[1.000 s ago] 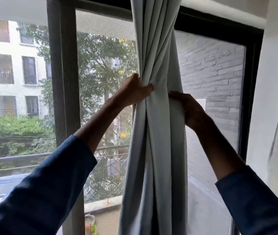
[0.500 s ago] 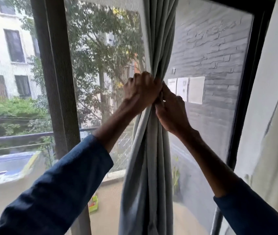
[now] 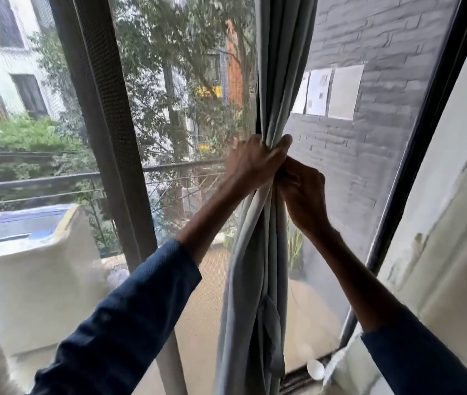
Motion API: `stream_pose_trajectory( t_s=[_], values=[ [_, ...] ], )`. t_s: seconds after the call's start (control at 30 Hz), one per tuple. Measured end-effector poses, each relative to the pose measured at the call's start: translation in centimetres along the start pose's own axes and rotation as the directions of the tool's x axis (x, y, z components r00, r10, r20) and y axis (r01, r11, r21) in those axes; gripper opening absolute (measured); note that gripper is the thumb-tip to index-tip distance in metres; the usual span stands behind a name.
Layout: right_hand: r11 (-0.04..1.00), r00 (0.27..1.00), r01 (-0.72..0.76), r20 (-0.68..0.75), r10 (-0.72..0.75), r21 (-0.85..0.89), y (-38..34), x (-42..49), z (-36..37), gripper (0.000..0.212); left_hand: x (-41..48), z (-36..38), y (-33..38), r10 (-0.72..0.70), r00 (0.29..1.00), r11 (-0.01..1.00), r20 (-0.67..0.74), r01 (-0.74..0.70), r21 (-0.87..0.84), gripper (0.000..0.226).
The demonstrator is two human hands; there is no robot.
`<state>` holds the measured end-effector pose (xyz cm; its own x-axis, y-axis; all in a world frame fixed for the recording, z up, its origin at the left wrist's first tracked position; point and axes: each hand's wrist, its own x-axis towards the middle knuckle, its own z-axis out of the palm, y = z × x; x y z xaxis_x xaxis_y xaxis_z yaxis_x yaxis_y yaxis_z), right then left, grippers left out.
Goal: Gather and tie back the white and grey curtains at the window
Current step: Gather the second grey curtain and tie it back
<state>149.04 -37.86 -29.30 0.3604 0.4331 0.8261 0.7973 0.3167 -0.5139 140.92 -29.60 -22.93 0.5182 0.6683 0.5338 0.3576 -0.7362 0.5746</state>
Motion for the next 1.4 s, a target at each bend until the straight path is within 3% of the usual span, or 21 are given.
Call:
stream_pose_trajectory(
  t_s=[0.1, 0.23, 0.43, 0.57, 0.73, 0.8, 0.93, 1.03, 1.1, 1.2, 1.3, 1.4],
  values=[
    [0.982, 0.996, -0.086, -0.021, 0.091, 0.166, 0.8, -2.5, 0.1, 0.027, -1.5, 1.3, -0.4, 0.010, 0.999, 0.982, -0.033, -0.016, -0.189, 0.041],
    [0.943, 0.980, -0.197, 0.025, 0.198, 0.268, 2.7, -4.6, 0.2, 0.035, -1.9, 3.1, -1.7, -0.024, 0.996, 0.891, -0.087, -0.018, -0.453, 0.038],
    [0.885, 0.968, -0.250, 0.071, 0.242, 0.393, 5.4, -6.4, 0.5, 0.033, -2.3, 5.7, -4.2, -0.053, 0.996, 0.824, -0.078, 0.000, -0.567, 0.035],
    [0.839, 0.940, -0.336, 0.092, 0.329, 0.427, 7.0, -6.8, 1.1, 0.026, -2.5, 7.2, -6.1, -0.072, 0.995, 0.851, -0.066, 0.026, -0.524, 0.032],
    [0.806, 0.867, -0.499, 0.193, 0.460, 0.319, 9.4, -9.9, 3.1, 0.015, -5.6, 11.6, -10.4, -0.213, 0.977, 0.885, -0.005, 0.191, -0.424, 0.026],
    [0.826, 0.851, -0.524, 0.166, 0.498, 0.209, 10.2, -12.6, 3.8, 0.016, -6.5, 12.8, -11.5, -0.232, 0.973, 0.881, 0.001, 0.211, -0.424, 0.026],
    [0.879, 0.879, -0.476, 0.014, 0.477, -0.035, 10.3, -18.3, 5.0, 0.012, -6.6, 13.3, -12.3, -0.220, 0.975, 0.865, 0.010, 0.200, -0.460, 0.031],
    [0.906, 0.908, -0.396, 0.085, 0.411, -0.146, 10.3, -21.1, 6.4, 0.016, -6.3, 13.4, -12.4, -0.227, 0.974, 0.865, -0.003, 0.200, -0.460, 0.034],
    [0.898, 0.911, -0.365, 0.103, 0.399, -0.247, 11.3, -22.0, 6.9, 0.031, -6.1, 13.5, -12.6, -0.222, 0.975, 0.864, -0.004, 0.195, -0.465, 0.030],
    [0.849, 0.844, -0.442, 0.186, 0.503, -0.290, 12.6, -22.0, 7.1, 0.037, -6.1, 13.6, -12.7, -0.204, 0.979, 0.861, -0.005, 0.177, -0.477, 0.028],
    [0.797, 0.739, -0.532, 0.304, 0.602, -0.287, 12.7, -21.3, 6.6, 0.014, -6.0, 13.5, -12.9, -0.220, 0.975, 0.870, -0.015, 0.190, -0.455, 0.033],
    [0.799, 0.745, -0.532, 0.292, 0.599, -0.281, 13.4, -20.5, 4.6, 0.017, -5.8, 13.1, -13.5, -0.206, 0.978, 0.890, -0.025, 0.176, -0.422, 0.030]
  ],
)
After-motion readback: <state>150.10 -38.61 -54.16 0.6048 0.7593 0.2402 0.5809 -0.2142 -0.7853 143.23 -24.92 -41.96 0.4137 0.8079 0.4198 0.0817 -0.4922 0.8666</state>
